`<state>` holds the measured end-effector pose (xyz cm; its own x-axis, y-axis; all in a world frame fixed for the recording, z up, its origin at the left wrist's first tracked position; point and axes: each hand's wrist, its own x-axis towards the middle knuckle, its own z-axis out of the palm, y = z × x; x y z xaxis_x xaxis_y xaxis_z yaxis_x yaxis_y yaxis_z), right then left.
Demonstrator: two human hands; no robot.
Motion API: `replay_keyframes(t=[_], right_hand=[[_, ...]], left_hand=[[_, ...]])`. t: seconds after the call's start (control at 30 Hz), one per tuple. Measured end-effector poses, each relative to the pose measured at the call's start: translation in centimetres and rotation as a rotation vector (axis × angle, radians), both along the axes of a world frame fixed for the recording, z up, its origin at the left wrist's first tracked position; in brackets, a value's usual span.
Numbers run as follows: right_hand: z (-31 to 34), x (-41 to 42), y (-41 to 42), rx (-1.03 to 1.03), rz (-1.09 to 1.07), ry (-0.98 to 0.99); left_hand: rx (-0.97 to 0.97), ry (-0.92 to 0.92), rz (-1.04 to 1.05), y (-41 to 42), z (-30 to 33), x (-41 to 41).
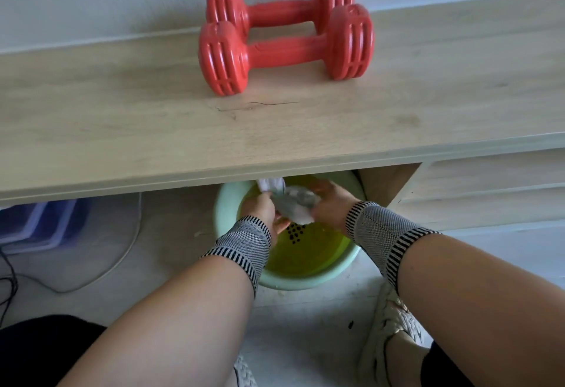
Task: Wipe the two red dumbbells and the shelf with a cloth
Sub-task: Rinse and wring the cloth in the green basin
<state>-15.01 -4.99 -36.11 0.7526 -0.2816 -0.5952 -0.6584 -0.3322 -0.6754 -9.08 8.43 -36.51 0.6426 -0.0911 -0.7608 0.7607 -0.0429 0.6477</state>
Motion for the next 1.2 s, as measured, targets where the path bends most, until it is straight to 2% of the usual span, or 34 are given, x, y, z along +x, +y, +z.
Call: replay_keyframes(t=[0.1, 0.17, 0.23, 0.37, 0.5, 0.57, 0.67, 0.77, 0.97, 1.03, 1.13, 1.2], right_hand=[[0.6, -0.7, 0.4, 0.067, 0.089, 0.059], [0.9, -0.9, 0.2, 0.074, 0.022, 0.011], [1.7, -1.6, 0.5, 0.027, 0.02, -0.036], [3.0, -2.9, 0.9, -0.07, 0.153, -0.041], [4.1, -3.1, 1.6, -0.028, 0.112, -0.037], [4.4, -3.1, 1.9, 0.062, 0.032, -0.056], [4.8, -3.3, 1.8, 0.265, -0.192, -0.114], [5.0, -3.9, 1.7, 0.436, -0.342, -0.127], [5.4, -4.0, 3.0, 0.303, -0.076, -0.068], [5.7, -4.2, 3.0, 0.334, -0.166, -0.119], [6.3, -4.3, 2.4, 0.403, -0.409, -0.185], [6.6, -4.3, 2.4, 0.4, -0.484, -0.18]], left_hand=[[-0.136, 0.007, 0.006, 0.1, 1.2, -0.1], [-0.163, -0.014, -0.049, 0.3, 1.8, -0.3], [-0.203, -0.025, -0.083, 0.4, 2.0, -0.5], [-0.338, -0.015, -0.165, 1.3, 2.4, -1.0], [-0.443, -0.024, -0.237, 2.2, 3.3, -1.4], [-0.464, -0.011, -0.264, 2.6, 3.8, -1.6], [-0.387, 0.003, -0.34, 3.5, 4.4, -1.5], [-0.246, -0.044, -0.324, 4.2, 5.0, -0.9], [-0.187, -0.062, -0.462, 3.8, 6.6, -1.9], [-0.17, -0.121, -0.393, 3.9, 6.7, -1.8], [-0.149, -0.198, -0.238, 4.4, 6.7, -1.4], [-0.148, -0.132, -0.315, 4.8, 6.9, -1.9]])
